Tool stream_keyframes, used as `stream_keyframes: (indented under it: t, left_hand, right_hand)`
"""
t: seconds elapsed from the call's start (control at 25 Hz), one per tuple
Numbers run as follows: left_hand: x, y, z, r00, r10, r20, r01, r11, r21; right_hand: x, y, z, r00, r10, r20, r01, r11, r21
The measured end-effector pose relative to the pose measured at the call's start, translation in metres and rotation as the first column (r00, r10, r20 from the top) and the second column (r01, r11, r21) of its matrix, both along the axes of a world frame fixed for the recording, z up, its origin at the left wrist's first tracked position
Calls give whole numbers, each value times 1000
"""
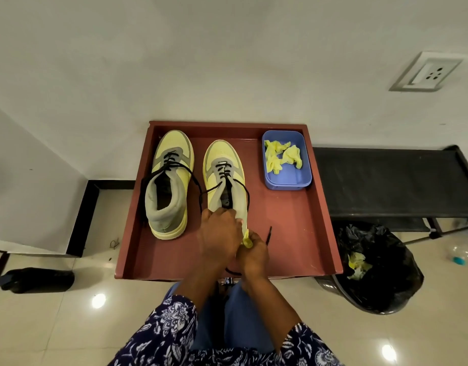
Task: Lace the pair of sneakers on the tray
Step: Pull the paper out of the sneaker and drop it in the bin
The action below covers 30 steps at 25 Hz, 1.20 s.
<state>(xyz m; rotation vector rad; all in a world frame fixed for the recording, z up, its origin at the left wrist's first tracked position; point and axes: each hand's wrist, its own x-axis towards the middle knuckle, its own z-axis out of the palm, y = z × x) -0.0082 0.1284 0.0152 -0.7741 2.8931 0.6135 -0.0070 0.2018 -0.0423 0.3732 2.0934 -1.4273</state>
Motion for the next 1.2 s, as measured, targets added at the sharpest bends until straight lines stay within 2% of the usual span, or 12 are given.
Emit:
stream_keyframes:
  t: [0.12, 0.28, 0.44, 0.64, 0.8, 0.88, 1.2]
  left_hand:
    - [1, 2, -1, 1000, -1, 0, 1, 999, -47]
    - [0, 2, -6, 999, 19, 48, -17, 999, -51]
    - [0, -3, -3, 998, -45, -37, 44, 999, -28]
    - [7, -14, -1, 983, -78, -165, 82, 997, 14]
    - [10, -18, -3, 990, 10, -144, -2, 998, 59]
    - [10, -18, -6, 990, 21, -141, -13, 998, 56]
    - [11, -15, -7, 983, 32, -183, -23, 999, 49]
  right_hand:
    - [-5, 1, 7, 995, -95, 29, 97, 991, -93]
    - [-5, 0, 5, 988, -134, 73, 143, 982, -126]
    - [-13, -3, 12, 973, -199, 116, 214, 967, -139]
    - [-52, -17, 16, 990, -128, 54, 134, 981, -141]
    - [-70, -19, 15, 995, -88, -42, 82, 988, -135]
    - [-61, -13, 11, 995, -44, -89, 36, 995, -93]
    - [-11, 7, 12, 987, -89, -131, 78, 993, -91]
